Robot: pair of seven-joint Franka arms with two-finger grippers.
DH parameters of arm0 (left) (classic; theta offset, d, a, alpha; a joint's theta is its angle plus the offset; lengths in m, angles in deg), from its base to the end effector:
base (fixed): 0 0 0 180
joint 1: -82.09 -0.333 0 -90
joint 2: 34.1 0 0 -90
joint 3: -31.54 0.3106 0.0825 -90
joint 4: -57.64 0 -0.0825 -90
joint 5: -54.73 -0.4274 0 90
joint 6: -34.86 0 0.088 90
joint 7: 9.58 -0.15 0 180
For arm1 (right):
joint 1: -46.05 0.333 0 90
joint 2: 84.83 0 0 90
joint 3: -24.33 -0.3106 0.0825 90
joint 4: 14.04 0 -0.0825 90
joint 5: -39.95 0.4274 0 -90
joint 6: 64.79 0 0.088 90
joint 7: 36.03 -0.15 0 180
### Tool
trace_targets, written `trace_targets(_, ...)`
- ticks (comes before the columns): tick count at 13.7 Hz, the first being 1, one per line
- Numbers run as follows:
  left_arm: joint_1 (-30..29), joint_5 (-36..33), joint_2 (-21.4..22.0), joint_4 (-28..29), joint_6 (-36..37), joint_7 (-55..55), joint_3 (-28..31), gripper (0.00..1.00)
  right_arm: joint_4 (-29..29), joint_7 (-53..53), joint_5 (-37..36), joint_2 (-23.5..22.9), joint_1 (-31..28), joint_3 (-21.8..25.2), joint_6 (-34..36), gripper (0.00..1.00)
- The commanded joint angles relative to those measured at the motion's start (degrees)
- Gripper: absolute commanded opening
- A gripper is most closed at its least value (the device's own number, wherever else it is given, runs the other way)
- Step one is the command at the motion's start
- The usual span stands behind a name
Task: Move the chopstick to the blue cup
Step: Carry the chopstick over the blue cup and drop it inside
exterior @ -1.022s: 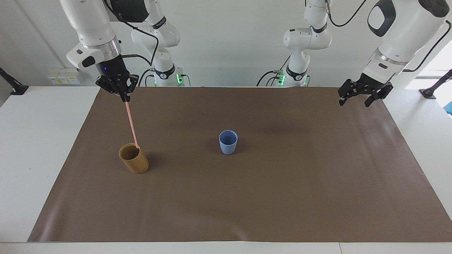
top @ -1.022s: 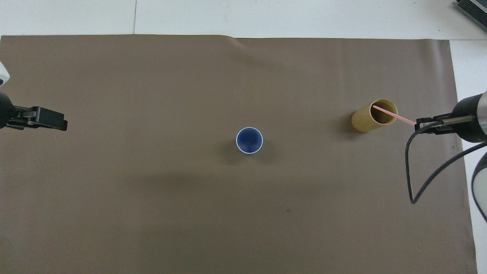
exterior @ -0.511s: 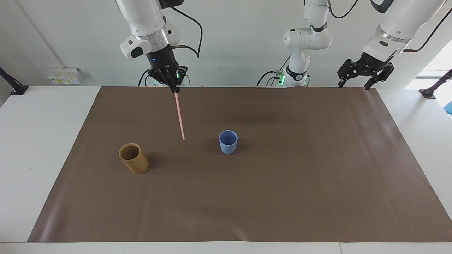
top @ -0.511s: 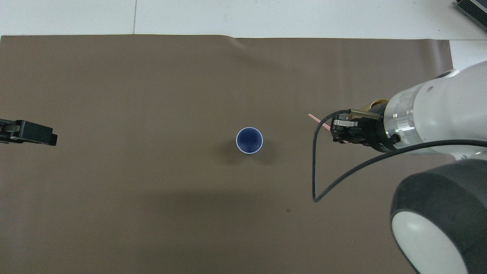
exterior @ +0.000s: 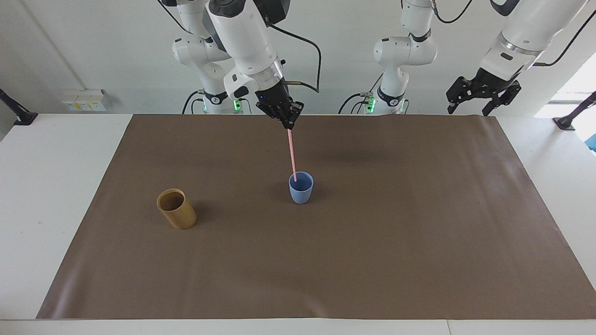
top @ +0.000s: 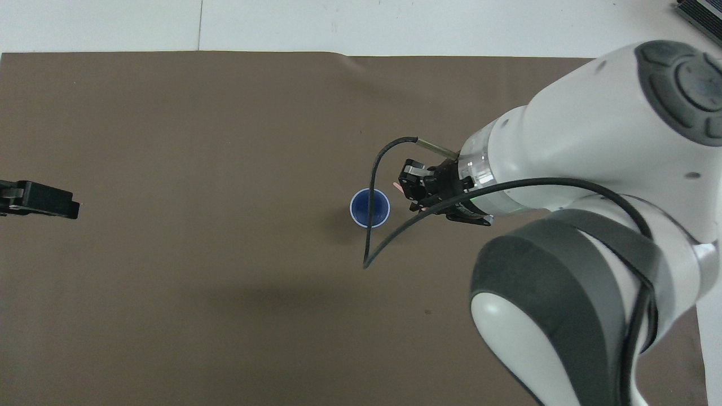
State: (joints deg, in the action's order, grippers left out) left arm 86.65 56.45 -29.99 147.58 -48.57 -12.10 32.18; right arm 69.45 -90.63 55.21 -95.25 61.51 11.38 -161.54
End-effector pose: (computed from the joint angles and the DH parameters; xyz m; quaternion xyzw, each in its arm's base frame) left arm 0.5603 -0.0430 0.6086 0.9980 -0.0576 -0.0211 0.0151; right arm 0.5720 0.3386 0.5405 -0.9589 0.2378 0.0808 0.1318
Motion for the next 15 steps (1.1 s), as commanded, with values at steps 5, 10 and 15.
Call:
trace_targets(5, -0.52, -0.83, 0.90, 0.32, 0.91, -0.29, 0.41, 1.00, 1.75, -2.09, -0.04, -3.03, 0.81, 0.11, -3.18, 0.00)
trace_targets(10, -0.60, -0.83, 0.98, 0.32, 0.91, -0.29, 0.41, 1.00, 5.35, -2.00, -0.40, -3.29, 0.10, 0.20, -7.04, 0.00)
trace_targets(15, -0.52, -0.83, 0.90, 0.32, 0.91, -0.29, 0.32, 1.00, 5.80, -1.30, -3.81, -5.14, -0.78, 0.11, -11.18, 1.00)
